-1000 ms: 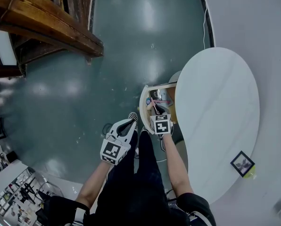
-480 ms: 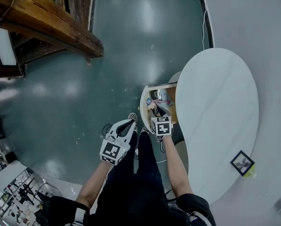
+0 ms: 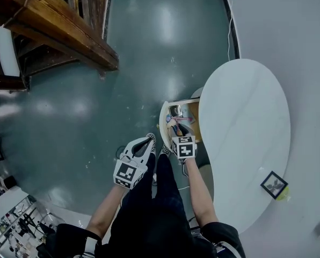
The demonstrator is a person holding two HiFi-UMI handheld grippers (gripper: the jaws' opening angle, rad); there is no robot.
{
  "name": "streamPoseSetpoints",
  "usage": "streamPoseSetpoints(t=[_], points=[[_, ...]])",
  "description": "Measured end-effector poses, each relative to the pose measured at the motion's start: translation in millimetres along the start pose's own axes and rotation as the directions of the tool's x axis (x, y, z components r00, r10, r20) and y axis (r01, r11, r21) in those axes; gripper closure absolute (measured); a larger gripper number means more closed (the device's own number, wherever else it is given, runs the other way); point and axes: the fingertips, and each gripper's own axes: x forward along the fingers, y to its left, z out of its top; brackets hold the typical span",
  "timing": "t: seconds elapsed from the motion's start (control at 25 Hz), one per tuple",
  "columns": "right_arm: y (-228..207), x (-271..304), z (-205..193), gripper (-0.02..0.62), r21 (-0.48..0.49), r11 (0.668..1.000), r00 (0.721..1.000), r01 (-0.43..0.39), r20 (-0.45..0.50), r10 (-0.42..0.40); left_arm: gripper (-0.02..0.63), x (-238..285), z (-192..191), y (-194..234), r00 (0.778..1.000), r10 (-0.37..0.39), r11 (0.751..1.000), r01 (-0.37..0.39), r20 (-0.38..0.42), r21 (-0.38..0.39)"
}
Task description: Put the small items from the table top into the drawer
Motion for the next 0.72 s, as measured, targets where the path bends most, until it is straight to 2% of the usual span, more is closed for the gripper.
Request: streamPoseSetpoints(t=[0.2, 0.36, 0.72], points=[[15.9, -31.0, 24.9, 0.457, -0.027, 1.0, 0.997, -0.006, 0.074, 0.008, 0.584, -12.4, 18.8, -3.2, 0.999, 0.001, 1.0, -0.002, 0.034, 0.018], [27.0, -63.9, 49.0, 0.516, -0.044, 0.999, 0.99, 0.01, 0.144, -0.004, 0.584, -24.0, 36.8, -10.7, 0.998, -0.008, 0.999, 0.005, 0.056, 0.046], [46.0, -147.9, 102.2, 0.558, -0.073, 0.997, 0.954, 0.037, 0.301, -0.013, 0.584, -43.7, 93.4, -32.4, 0.99, -0.026, 0.994, 0.011, 0.137, 0.109]])
